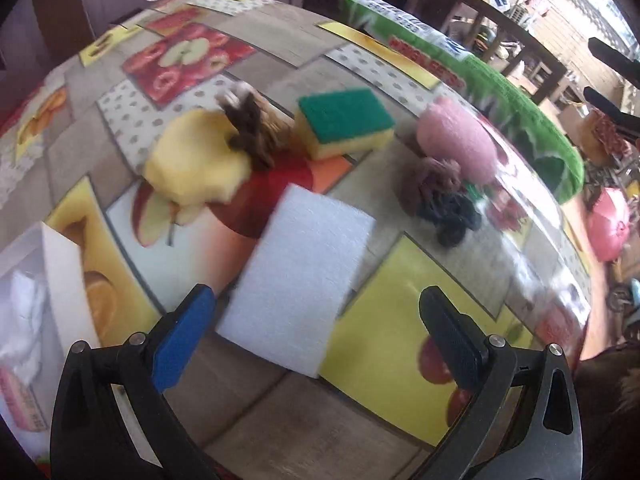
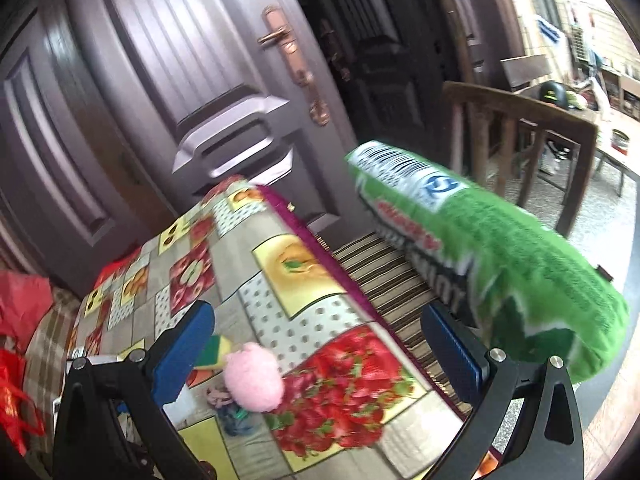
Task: Organize soft objects
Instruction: 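Move both tools back over the remaining items on the table, then grasp the white foam sheet with the left tool while the right tool grasps the pink fluffy ball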
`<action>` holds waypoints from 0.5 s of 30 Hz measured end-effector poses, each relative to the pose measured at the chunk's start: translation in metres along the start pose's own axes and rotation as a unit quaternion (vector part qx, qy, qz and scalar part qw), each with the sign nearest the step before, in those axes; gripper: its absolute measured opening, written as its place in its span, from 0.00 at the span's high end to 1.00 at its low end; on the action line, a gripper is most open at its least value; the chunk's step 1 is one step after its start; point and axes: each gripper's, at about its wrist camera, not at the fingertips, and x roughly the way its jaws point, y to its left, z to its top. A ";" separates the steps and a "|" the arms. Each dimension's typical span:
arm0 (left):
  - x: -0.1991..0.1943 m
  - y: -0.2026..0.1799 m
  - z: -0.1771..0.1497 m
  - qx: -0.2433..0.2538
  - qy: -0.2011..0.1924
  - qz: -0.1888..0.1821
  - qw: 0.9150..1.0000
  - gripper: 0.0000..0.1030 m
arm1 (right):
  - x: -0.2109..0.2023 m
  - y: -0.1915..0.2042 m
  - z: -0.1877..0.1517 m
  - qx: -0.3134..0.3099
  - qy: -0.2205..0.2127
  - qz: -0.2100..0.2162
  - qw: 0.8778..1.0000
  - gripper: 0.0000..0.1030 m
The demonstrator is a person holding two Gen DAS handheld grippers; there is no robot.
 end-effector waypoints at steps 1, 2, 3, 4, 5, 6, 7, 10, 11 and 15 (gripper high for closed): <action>0.002 -0.001 0.002 0.012 0.004 0.008 1.000 0.01 | 0.002 0.002 0.000 -0.003 0.002 0.004 1.000 0.00; 0.006 0.000 0.004 0.021 0.008 0.015 1.000 0.01 | 0.003 0.004 0.001 -0.007 0.003 0.008 1.000 0.00; 0.012 0.002 0.008 0.027 0.013 0.019 0.999 0.01 | 0.004 0.005 0.001 -0.012 0.005 0.012 1.000 0.00; 0.017 0.006 0.010 0.029 0.017 0.018 0.999 0.03 | 0.006 0.007 0.002 -0.018 0.007 0.014 1.000 0.00; 0.021 0.006 0.010 0.030 0.021 0.017 0.999 0.12 | 0.010 0.008 0.002 -0.028 0.014 0.017 0.999 0.00; 0.023 0.004 0.009 0.033 0.020 0.021 0.999 0.16 | 0.019 0.012 0.000 -0.049 0.029 0.020 0.998 0.00; 0.022 0.002 0.008 0.035 0.017 0.021 0.999 0.20 | 0.030 0.017 -0.003 -0.072 0.049 0.019 0.996 0.00; 0.018 -0.001 0.008 0.021 0.005 0.012 1.000 0.47 | 0.067 0.035 -0.021 -0.146 0.117 0.020 0.982 0.00; 0.017 -0.002 0.007 0.012 0.001 0.011 1.000 0.49 | 0.077 0.044 -0.029 -0.164 0.128 0.028 0.978 0.00; 0.013 0.000 0.003 -0.024 -0.017 0.016 0.999 0.49 | 0.097 0.064 -0.043 -0.171 0.154 0.063 0.971 0.15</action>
